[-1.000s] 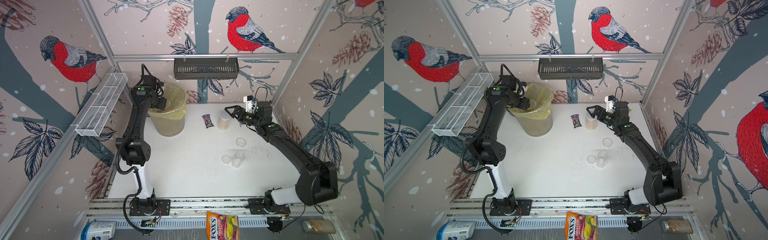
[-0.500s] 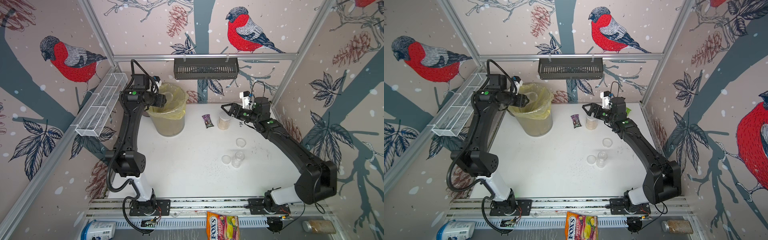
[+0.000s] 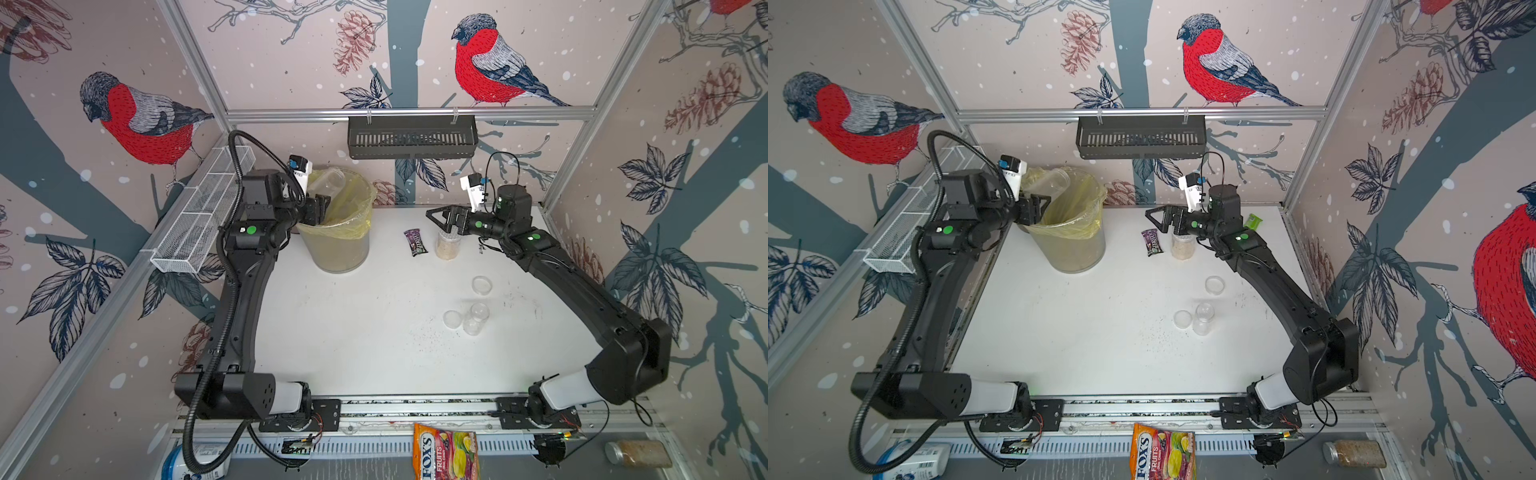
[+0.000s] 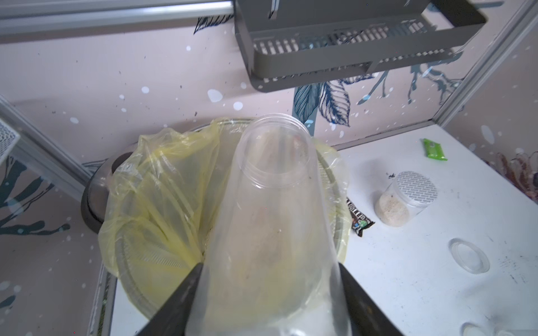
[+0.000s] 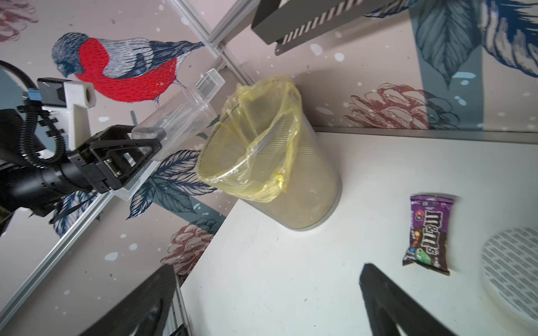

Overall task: Empty moldy rice from jars
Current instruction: Place the jar at the center of the board.

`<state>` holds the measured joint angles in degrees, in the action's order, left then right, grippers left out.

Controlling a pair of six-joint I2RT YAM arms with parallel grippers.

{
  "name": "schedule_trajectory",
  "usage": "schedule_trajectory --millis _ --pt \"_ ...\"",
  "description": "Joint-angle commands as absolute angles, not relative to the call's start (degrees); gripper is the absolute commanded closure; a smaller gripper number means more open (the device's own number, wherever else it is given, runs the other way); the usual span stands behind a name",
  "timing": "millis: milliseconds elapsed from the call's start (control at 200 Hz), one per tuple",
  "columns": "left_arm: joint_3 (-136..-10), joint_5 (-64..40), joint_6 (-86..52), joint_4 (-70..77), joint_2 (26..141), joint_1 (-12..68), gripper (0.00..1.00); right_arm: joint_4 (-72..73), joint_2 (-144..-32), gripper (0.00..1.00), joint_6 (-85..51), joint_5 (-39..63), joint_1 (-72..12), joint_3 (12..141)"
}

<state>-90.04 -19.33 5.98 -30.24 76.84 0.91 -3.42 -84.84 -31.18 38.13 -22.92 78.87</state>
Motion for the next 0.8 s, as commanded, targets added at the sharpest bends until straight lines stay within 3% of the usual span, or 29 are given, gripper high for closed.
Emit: schedule_trajectory --millis 0,125,425,795 --pt "-83.4 -28.2 3.8 -15.2 71.6 0.9 0.91 -2.0 -84.6 0.0 -28.2 41.3 -22.9 80.6" --pt "-74.1 -36.3 0.8 -3.2 66.0 2.8 0.89 -4.1 -85.8 0.0 -27.1 45.2 -22.0 83.8" --pt "-60.6 -37.8 3.6 9.8 64.8 16.7 0.89 -1.4 -84.9 0.01 -31.5 55.1 -18.5 84.8" --pt "-58.6 -42.0 6.4 13.3 71.7 20.8 0.92 -8.8 -86.5 0.09 -29.5 56.3 -20.7 86.9"
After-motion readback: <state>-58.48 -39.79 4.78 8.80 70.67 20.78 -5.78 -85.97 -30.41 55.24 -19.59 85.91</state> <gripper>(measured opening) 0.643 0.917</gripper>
